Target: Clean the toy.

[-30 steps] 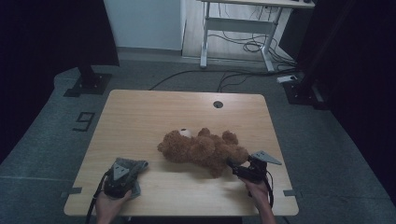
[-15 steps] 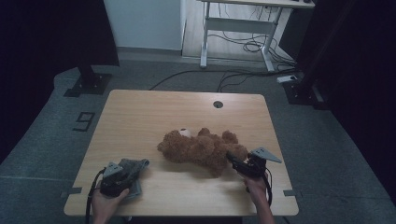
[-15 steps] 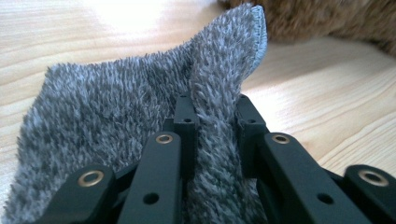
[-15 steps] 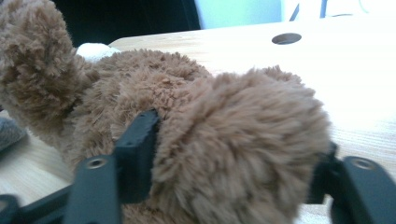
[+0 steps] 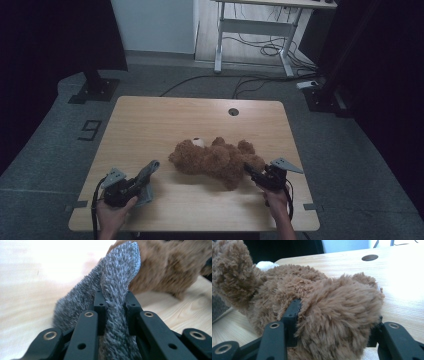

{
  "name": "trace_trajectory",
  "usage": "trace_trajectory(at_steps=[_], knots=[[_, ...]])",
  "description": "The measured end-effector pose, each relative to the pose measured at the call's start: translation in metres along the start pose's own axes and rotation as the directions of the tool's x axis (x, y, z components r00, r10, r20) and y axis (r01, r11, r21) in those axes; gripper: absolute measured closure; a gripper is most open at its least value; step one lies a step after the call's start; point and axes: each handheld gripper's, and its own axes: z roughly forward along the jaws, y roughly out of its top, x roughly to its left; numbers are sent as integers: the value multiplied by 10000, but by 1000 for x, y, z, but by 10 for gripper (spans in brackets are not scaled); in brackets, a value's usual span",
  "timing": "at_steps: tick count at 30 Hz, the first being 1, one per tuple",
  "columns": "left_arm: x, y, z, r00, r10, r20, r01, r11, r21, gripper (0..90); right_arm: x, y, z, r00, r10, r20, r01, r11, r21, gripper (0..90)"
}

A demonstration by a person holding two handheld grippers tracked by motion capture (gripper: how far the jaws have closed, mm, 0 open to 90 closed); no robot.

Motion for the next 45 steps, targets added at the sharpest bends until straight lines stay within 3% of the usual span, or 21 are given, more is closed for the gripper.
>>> trace_trajectory(at_steps=[6, 7, 12, 18, 20, 21, 24, 27, 28, 29, 32, 36, 37, 40, 42, 43, 44, 45], knots=[[-25, 29, 15, 9988, 485, 73, -484, 9986, -189, 767, 1, 1, 1, 9998, -147, 133, 148, 9999, -19, 491], [-34, 39, 21, 9969, 765, 204, -762, 9970, -153, 767, 2, 1, 1, 9997, -176, 157, 176, 9998, -13, 497], [-53, 60, 38, 9906, 1266, 523, -1262, 9919, -116, 767, 2, 3, 3, 9992, -275, 276, 276, 9996, -17, 535], [-75, 85, 68, 9853, 1282, 1126, -1288, 9917, -26, 767, 4, 6, 9, 9969, -382, 688, 383, 9993, 2, 566], [-85, 92, 78, 9811, 1334, 1405, -1347, 9909, 0, 767, 4, 8, 11, 9961, -490, 737, 491, 9988, -5, 566], [-96, 96, 88, 9754, 1579, 1536, -1616, 9868, 121, 767, 3, 8, 11, 9961, -525, 707, 526, 9986, 13, 566], [-103, 96, 102, 9723, 1660, 1647, -1746, 9839, 389, 766, 1, 8, 12, 9969, -524, 589, 526, 9986, -20, 563], [-109, 82, 132, 9719, 1681, 1650, -1889, 9747, 1197, 766, 0, 8, 12, 9974, -476, 533, 479, 9988, -46, 563], [-109, 82, 132, 9719, 1681, 1650, -1889, 9747, 1197, 766, 0, 8, 12, 9974, -476, 533, 479, 9988, -46, 563], [-105, 72, 139, 9751, 1437, 1688, -1662, 9778, 1277, 767, 0, 8, 12, 9958, -526, 749, 524, 9986, 41, 569], [-94, 64, 138, 9796, 903, 1795, -1119, 9872, 1138, 769, -1, 7, 12, 9959, -605, 672, 603, 9982, 54, 572], [-88, 63, 132, 9815, 938, 1666, -1120, 9883, 1037, 769, -4, 5, 13, 9971, -604, 472, 602, 9982, 50, 572], [-84, 66, 125, 9827, 1159, 1446, -1301, 9872, 927, 769, -6, 4, 13, 9974, -596, 405, 596, 9982, 28, 575], [-80, 67, 118, 9839, 1271, 1255, -1382, 9869, 834, 767, -6, 3, 12, 9958, -837, 377, 837, 9965, 21, 581], [-70, 70, 108, 9873, 1246, 988, -1316, 9889, 686, 766, -7, 3, 11, 9960, -846, 300, 847, 9964, -6, 582], [-57, 71, 103, 9908, 1051, 851, -1111, 9914, 686, 762, -9, 2, 12, 9959, -872, 222, 873, 9962, -36, 582], [-57, 71, 103, 9908, 1051, 851, -1111, 9914, 686, 758, -10, 2, 12, 9964, -832, 164, 833, 9965, -46, 582], [-44, 71, 101, 9939, 773, 785, -839, 9930, 837, 756, -10, 2, 12, 9967, -805, 96, 805, 9967, -63, 581]])
